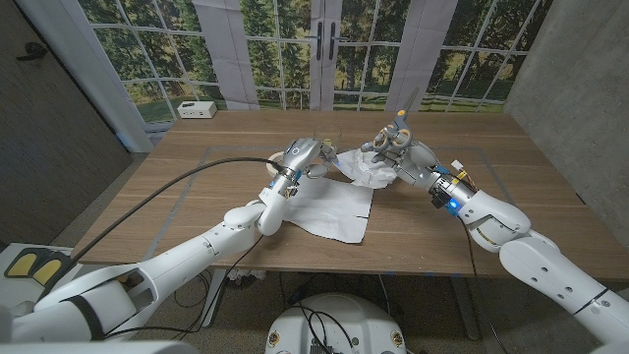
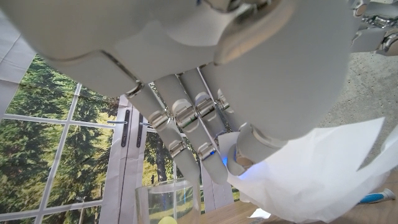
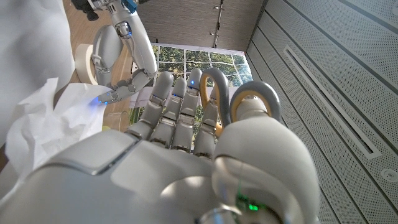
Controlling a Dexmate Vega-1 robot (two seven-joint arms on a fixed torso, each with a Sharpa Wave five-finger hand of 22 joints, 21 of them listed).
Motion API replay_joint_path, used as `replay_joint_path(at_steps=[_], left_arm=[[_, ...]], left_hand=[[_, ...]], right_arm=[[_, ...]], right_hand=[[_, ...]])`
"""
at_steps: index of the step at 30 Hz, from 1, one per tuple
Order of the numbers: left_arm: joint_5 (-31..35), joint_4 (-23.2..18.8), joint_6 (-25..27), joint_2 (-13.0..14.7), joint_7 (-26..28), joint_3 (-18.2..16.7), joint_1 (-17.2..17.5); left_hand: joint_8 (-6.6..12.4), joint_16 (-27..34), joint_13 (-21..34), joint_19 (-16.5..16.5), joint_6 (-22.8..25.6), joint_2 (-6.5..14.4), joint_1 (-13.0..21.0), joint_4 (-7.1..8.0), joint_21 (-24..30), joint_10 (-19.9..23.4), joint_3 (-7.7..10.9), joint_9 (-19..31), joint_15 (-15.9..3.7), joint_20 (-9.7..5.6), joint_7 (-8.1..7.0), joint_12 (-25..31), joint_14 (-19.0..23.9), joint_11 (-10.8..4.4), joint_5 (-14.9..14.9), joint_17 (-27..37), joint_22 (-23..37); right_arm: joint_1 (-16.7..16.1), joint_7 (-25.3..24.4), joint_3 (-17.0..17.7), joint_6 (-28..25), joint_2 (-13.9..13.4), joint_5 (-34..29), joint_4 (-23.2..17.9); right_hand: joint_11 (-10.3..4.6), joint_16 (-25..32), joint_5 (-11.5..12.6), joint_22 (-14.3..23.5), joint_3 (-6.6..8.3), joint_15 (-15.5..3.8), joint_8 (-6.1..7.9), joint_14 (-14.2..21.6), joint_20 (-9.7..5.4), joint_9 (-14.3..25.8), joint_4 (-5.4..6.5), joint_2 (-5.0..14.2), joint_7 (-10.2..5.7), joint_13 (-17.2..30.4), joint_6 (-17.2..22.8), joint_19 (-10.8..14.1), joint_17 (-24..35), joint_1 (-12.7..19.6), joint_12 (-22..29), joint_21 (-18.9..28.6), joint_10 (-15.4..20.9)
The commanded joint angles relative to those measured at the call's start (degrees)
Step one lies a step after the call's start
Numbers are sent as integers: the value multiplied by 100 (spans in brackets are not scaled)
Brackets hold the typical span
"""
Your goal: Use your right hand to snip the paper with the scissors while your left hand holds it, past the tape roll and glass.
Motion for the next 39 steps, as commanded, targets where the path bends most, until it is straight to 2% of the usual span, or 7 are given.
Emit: replay_joint_path(at_steps=[1,5,8,12,20,26,39], left_arm=[[37,-65,63,20,-37,-2,12],[31,-61,51,21,-29,-9,3],[30,-63,43,22,-24,-13,-1],[31,-50,26,17,-17,-10,-8],[37,-50,20,19,-15,-9,-8],[47,-83,47,31,-8,-21,11],[-210,-207,168,-38,46,-226,105]], left_hand=[[39,30,360,-34,-5,-13,-44,0,37,205,53,19,-6,-246,-23,19,35,-152,1,22,15],[37,28,363,-37,-13,-15,-44,-2,43,207,55,19,-8,-246,-29,21,32,-152,1,21,14],[41,26,363,-43,-12,-16,-46,-2,54,204,58,23,-7,-244,-26,19,29,-153,1,19,13],[42,26,360,-52,-16,-15,-50,0,70,200,63,23,-6,-243,-27,14,28,-152,1,19,12],[42,29,362,-61,-13,-18,-53,-2,91,201,68,14,-8,-241,-26,14,32,-151,0,21,10],[37,28,357,-72,-31,-21,-57,-2,109,197,73,14,-8,-240,-32,8,30,-152,1,20,8],[39,25,364,-92,-34,-20,-66,0,148,199,83,13,-7,-236,-37,10,26,-151,1,17,5]], right_arm=[[21,-62,9,33,-62,-135,-33],[34,-31,-8,22,-38,-70,-2],[30,-13,-8,13,-27,-19,1],[29,45,-15,9,11,81,18],[56,98,-46,33,50,83,44],[75,133,-66,50,64,74,62],[-14,119,-9,92,9,39,22]], right_hand=[[-543,73,43,-2,1791,-680,14,119,-633,224,1628,2,-43,173,-265,-9,16,-116,271,41,870],[-638,86,44,-6,1815,-719,34,140,-647,317,1613,-5,-54,256,-264,-7,20,-143,339,43,907],[-800,152,43,-15,1875,-773,71,278,-649,501,1579,-8,-39,503,-241,26,30,-178,623,46,1223],[-724,151,32,-22,1908,-719,91,246,-632,578,1549,-16,-9,622,-187,84,39,-179,682,51,1158],[-343,172,-33,-36,1935,-467,80,110,-508,642,1479,-35,-11,561,24,135,69,-235,466,33,686],[-245,205,-65,-48,1938,-305,48,3,-421,600,1336,-64,51,415,276,207,83,-216,204,11,187],[-261,230,-62,-47,1921,-321,-17,-83,-439,581,1219,-56,137,332,337,184,88,-156,188,-14,217]])
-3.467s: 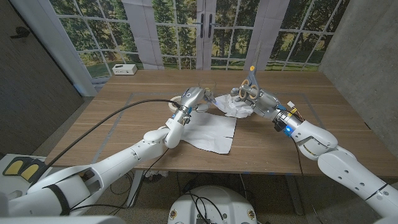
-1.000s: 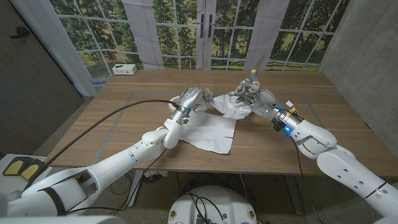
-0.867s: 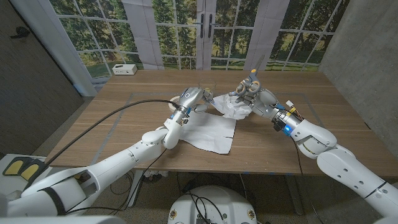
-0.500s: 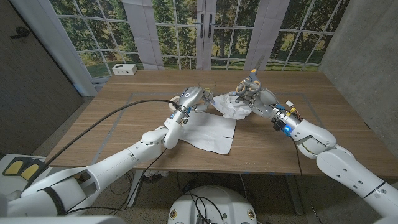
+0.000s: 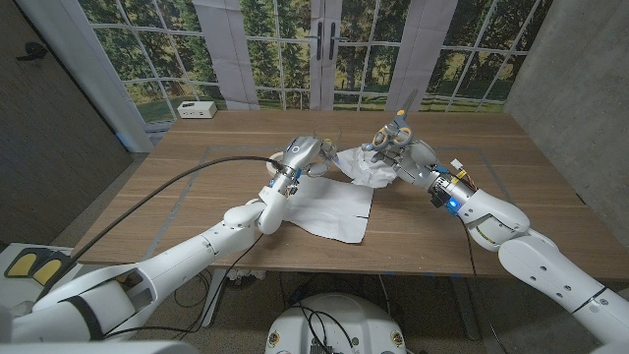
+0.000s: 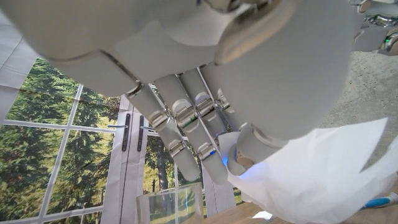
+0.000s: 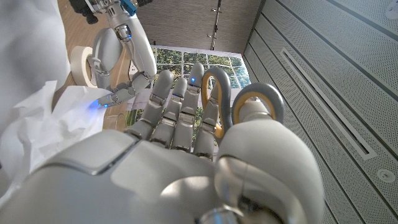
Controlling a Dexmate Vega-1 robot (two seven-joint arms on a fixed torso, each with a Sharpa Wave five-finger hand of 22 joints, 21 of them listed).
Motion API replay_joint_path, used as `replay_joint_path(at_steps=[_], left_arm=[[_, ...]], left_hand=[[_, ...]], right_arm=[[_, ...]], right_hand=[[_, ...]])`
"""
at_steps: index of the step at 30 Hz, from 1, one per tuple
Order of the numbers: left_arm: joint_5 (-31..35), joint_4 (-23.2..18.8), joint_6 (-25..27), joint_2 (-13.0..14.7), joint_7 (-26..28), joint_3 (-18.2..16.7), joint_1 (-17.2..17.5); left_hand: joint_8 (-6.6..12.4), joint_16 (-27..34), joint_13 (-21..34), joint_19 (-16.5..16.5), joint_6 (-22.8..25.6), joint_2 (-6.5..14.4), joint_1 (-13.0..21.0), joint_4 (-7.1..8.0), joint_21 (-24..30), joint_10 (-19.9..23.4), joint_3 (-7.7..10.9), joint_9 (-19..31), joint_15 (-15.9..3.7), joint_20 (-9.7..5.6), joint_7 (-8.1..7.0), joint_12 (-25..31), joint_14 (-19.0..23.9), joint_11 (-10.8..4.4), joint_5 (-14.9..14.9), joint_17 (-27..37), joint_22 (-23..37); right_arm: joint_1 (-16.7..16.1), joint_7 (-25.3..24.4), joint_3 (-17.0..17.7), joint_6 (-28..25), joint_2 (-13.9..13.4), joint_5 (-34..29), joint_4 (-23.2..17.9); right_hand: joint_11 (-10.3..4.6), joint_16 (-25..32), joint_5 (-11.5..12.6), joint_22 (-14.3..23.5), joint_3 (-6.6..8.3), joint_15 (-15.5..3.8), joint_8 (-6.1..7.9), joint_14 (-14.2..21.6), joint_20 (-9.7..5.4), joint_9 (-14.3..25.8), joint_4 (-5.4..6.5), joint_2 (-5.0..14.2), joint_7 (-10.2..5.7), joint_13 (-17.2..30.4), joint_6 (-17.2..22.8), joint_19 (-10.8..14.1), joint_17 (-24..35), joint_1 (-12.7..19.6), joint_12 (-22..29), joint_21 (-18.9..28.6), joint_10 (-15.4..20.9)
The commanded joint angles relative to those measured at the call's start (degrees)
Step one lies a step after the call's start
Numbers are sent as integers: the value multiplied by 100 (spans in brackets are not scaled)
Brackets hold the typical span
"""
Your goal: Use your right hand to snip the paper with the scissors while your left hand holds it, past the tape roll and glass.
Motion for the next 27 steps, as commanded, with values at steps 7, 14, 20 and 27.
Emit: replay_joint_path(at_steps=[7,14,20,27], left_arm=[[-552,-127,7,-216,33,-272,131],[-633,33,-185,-415,317,-263,113],[-618,121,-281,-487,509,-258,73],[-462,163,-195,-517,645,-228,-22]], left_hand=[[17,27,350,-18,27,7,-25,-1,77,194,49,-15,-10,-250,5,16,29,-155,-2,17,5],[-29,41,337,4,48,-6,-25,-6,142,215,46,-96,-8,-255,43,13,52,-143,-14,18,5],[-39,34,339,-18,11,-11,-42,3,157,207,48,-75,-5,-253,20,10,39,-146,-9,14,0],[-28,22,344,-37,9,-12,-48,5,171,195,53,-49,-6,-252,7,8,18,-151,-1,10,-3]], right_arm=[[-107,75,60,115,-45,-55,-26],[-155,120,84,151,-67,-58,-23],[-194,146,113,159,-89,-42,-31],[-188,291,113,177,-125,-37,-10]], right_hand=[[-111,65,4,25,1658,-303,-42,-66,-443,59,1246,63,49,-29,11,22,22,114,-24,-11,27],[-96,68,4,27,1656,-283,-84,-111,-443,40,1243,63,63,-58,17,25,25,119,-45,-10,-5],[-75,78,7,24,1663,-254,-108,-124,-434,26,1228,62,80,-79,43,33,26,136,-51,-11,-3],[-19,89,6,19,1675,-196,-155,-172,-401,19,1206,62,108,-123,69,16,25,163,-127,-23,-163]])
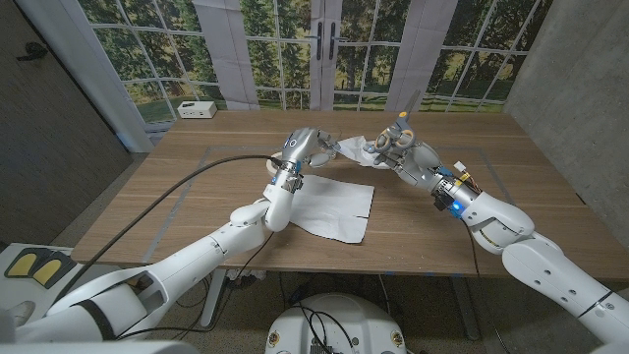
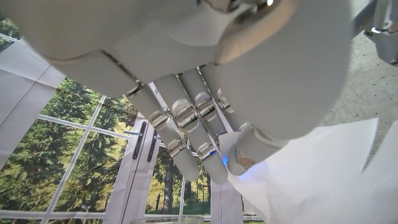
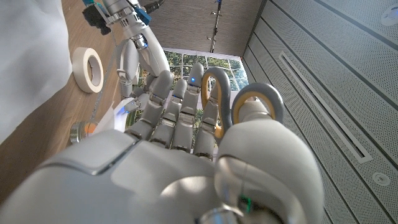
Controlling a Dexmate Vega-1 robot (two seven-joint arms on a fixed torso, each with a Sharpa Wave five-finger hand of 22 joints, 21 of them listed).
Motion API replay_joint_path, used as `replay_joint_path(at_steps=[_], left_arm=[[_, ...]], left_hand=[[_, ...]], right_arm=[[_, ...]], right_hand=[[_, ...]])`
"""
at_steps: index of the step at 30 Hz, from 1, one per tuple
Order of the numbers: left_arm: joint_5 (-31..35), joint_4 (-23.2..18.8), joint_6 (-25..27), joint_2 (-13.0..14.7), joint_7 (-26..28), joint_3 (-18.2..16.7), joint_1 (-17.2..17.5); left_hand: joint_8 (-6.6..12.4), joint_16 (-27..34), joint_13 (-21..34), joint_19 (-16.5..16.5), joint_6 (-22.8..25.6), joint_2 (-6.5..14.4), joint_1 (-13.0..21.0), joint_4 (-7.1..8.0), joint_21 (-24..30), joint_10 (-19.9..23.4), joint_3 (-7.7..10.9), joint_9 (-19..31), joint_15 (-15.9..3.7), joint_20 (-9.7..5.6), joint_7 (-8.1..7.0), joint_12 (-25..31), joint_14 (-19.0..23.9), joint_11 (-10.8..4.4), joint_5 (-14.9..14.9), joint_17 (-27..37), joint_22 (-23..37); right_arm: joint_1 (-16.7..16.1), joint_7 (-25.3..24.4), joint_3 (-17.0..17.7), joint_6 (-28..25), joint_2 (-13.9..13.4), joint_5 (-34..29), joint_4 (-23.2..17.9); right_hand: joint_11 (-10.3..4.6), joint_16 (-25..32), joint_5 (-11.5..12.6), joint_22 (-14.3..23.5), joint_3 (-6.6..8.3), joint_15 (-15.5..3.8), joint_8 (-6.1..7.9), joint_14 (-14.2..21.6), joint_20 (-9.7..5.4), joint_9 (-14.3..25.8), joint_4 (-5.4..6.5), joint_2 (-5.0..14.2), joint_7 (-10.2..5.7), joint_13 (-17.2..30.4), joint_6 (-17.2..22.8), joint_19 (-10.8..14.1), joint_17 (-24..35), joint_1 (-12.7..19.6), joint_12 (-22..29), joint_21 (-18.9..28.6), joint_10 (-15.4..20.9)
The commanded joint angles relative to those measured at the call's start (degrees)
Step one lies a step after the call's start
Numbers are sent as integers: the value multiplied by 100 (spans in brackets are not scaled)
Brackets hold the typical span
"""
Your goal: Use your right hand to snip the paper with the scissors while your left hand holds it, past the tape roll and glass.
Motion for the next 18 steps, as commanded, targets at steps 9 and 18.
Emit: replay_joint_path(at_steps=[9,18], left_arm=[[135,124,75,-119,336,10,-233],[131,73,247,-139,357,-34,-315]], left_hand=[[11,19,356,-50,3,-11,-46,5,76,173,58,46,-7,-253,-9,46,13,-130,5,10,-4],[21,21,357,-61,0,-10,-41,1,101,165,62,66,-8,-252,-18,42,15,-131,8,12,-5]], right_arm=[[-59,211,49,53,-65,30,14],[-63,193,56,55,-26,67,25]], right_hand=[[93,55,9,-16,1717,-25,-38,-94,-340,-1,1102,28,163,-98,235,71,11,235,-179,-52,-396],[117,122,56,-64,1769,78,-62,-37,-172,-144,807,-88,259,-177,690,228,-46,426,-158,-172,-271]])
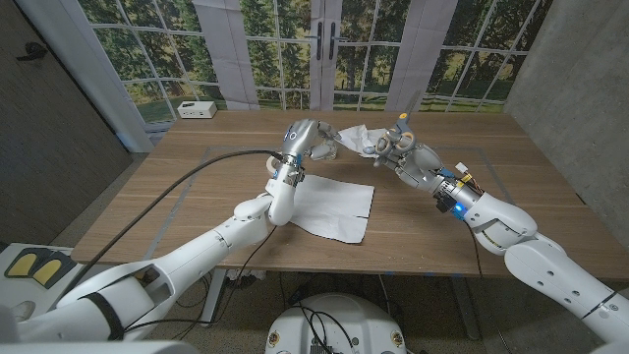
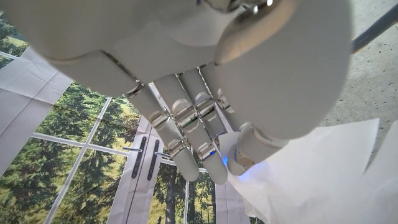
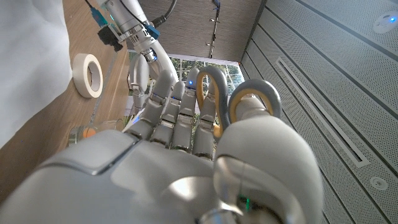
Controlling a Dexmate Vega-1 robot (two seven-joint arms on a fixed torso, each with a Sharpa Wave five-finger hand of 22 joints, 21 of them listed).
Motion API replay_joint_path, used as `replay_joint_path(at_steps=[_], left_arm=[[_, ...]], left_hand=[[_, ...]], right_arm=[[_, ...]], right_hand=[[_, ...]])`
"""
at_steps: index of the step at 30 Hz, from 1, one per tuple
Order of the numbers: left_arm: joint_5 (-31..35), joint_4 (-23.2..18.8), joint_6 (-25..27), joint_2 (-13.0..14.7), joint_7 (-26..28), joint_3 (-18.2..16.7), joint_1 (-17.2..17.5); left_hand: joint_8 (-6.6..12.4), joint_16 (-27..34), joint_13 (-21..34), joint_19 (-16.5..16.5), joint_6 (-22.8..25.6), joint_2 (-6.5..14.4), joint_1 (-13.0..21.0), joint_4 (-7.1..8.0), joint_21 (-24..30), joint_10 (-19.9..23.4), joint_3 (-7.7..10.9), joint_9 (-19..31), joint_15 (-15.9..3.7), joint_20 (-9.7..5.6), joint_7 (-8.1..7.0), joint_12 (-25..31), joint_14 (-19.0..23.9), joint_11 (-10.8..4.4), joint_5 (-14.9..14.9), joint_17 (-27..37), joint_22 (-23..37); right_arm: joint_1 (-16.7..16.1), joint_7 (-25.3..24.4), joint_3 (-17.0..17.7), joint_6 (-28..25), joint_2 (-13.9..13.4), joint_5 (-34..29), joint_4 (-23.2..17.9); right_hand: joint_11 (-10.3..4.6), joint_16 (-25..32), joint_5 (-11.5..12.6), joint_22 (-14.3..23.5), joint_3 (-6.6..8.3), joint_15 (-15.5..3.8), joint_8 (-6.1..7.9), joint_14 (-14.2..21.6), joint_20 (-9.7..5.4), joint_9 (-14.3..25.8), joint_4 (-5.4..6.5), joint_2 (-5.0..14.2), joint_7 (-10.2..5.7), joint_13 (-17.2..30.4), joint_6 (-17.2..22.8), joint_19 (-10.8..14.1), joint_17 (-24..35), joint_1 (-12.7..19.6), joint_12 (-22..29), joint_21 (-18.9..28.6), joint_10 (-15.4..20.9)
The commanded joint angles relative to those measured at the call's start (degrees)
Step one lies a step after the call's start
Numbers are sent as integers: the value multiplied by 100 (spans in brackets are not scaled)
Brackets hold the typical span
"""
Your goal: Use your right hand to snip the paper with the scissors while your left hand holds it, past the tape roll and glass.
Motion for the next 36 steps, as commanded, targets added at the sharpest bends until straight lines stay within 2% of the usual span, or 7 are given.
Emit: replay_joint_path(at_steps=[1,8,12,22,27,33,36], left_arm=[[27,-40,192,-25,29,-42,-120],[70,-115,253,33,3,-30,-132],[90,-173,287,76,-26,-35,-126],[153,-236,296,159,-73,-39,-149],[184,-244,287,198,-105,-35,-160],[184,-236,295,226,-107,-65,-169],[176,-239,316,216,-88,-97,-194]], left_hand=[[21,21,354,-30,-2,-11,-41,1,59,156,62,15,-8,-244,-20,27,14,-124,9,12,-5],[32,20,354,-41,1,-11,-39,0,78,151,66,29,-7,-241,-18,24,12,-125,11,13,-7],[33,18,356,-51,-9,-12,-40,1,87,151,69,37,-9,-239,-20,25,8,-125,12,12,-8],[36,19,359,-71,-32,-11,-45,4,113,145,71,53,-9,-234,-16,23,7,-123,14,14,-11],[45,20,359,-78,-22,-10,-44,4,124,147,73,58,-8,-234,-16,24,7,-124,15,14,-11],[48,19,367,-87,-31,-12,-43,3,142,145,75,66,-8,-232,-28,27,5,-126,16,14,-12],[53,19,368,-92,-29,-13,-43,2,150,141,77,69,-9,-231,-25,26,5,-126,16,14,-13]], right_arm=[[-24,-26,21,1,24,36,8],[33,-37,-13,-41,39,39,16],[49,-92,-32,-88,41,39,-5],[138,6,-64,-73,-8,-48,10],[180,33,-81,-59,-20,-91,34],[270,-1,-139,-77,-36,-185,54],[323,-21,-180,-101,-3,-169,81]], right_hand=[[-48,89,68,-25,1316,17,-19,129,-153,-74,774,-50,29,-26,284,138,-43,201,72,-85,139],[-100,-92,271,-40,1269,-140,-90,395,-104,-272,606,-332,37,-95,690,294,-400,109,116,-321,370],[-124,-24,309,-27,1171,-192,-176,470,-165,-341,562,-268,-7,-112,643,406,-398,91,176,-361,576],[36,-207,563,-44,1313,-230,-134,692,-272,22,838,-76,-9,-171,195,575,-610,-124,127,-602,703],[142,-353,790,-45,1454,-156,18,713,-297,375,927,-94,-3,-202,-59,664,-698,-168,0,-784,584],[83,-511,1113,-36,1671,-136,362,808,-296,805,866,-147,266,-202,-31,793,-773,-74,-66,-977,641],[-35,-587,1297,-26,1773,-48,386,1029,-292,735,790,-227,468,-175,26,910,-835,-15,-175,-1049,456]])
